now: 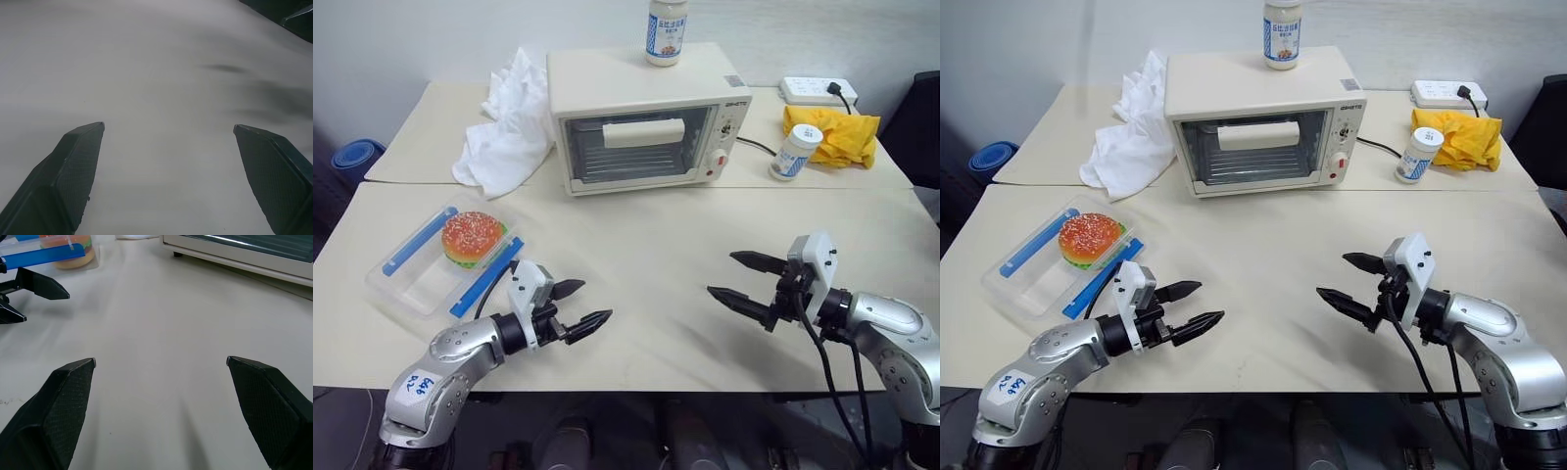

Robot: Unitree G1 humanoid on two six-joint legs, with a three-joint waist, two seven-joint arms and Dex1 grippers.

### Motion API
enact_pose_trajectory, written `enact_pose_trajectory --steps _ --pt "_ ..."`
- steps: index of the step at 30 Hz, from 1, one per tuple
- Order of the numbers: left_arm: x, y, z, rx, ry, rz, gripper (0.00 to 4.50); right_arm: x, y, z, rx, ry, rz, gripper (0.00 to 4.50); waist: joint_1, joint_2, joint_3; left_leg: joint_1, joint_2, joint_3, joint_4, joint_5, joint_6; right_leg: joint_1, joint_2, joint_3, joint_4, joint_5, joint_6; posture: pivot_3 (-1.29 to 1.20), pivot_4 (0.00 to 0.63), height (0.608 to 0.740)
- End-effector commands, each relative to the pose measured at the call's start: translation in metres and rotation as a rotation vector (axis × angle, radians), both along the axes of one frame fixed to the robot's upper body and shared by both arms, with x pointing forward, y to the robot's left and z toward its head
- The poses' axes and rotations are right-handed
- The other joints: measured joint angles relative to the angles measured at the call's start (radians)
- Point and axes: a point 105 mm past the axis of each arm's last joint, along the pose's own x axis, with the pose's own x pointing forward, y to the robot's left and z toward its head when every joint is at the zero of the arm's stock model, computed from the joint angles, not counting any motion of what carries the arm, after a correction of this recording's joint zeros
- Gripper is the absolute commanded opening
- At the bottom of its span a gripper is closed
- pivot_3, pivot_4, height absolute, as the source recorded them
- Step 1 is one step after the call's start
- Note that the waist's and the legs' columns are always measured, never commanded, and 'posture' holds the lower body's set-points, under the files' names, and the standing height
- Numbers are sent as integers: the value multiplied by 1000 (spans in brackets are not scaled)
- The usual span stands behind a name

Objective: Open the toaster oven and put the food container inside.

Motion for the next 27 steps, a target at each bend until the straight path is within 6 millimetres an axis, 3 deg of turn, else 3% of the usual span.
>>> enact_pose_trajectory --steps 1,17,19,22,27 --pt "0 3 14 -10 -67 21 4500 -1 -2 9 -2 -21 13 4490 -2 0 0 0 0 0 0 0 0 0 0 0 0 0 0 0 150 740" --pt "7 7 28 -46 -106 59 4500 9 0 14 29 -20 7 4490 -1 0 0 0 0 0 0 0 0 0 0 0 0 0 0 0 150 740" --pt "5 4 39 -93 -104 22 4500 14 3 19 48 -31 14 4490 -1 0 0 0 0 0 0 0 0 0 0 0 0 0 0 0 150 740" --pt "-4 -3 75 -161 -156 -101 4500 33 10 34 73 -73 19 4490 -4 0 0 0 0 0 1 0 0 0 0 0 1 0 0 0 150 740" --pt "-1 8 122 -159 -249 -145 4500 75 21 60 88 -158 -27 4490 -7 0 0 1 0 0 0 0 0 -1 0 0 1 0 0 0 150 740"
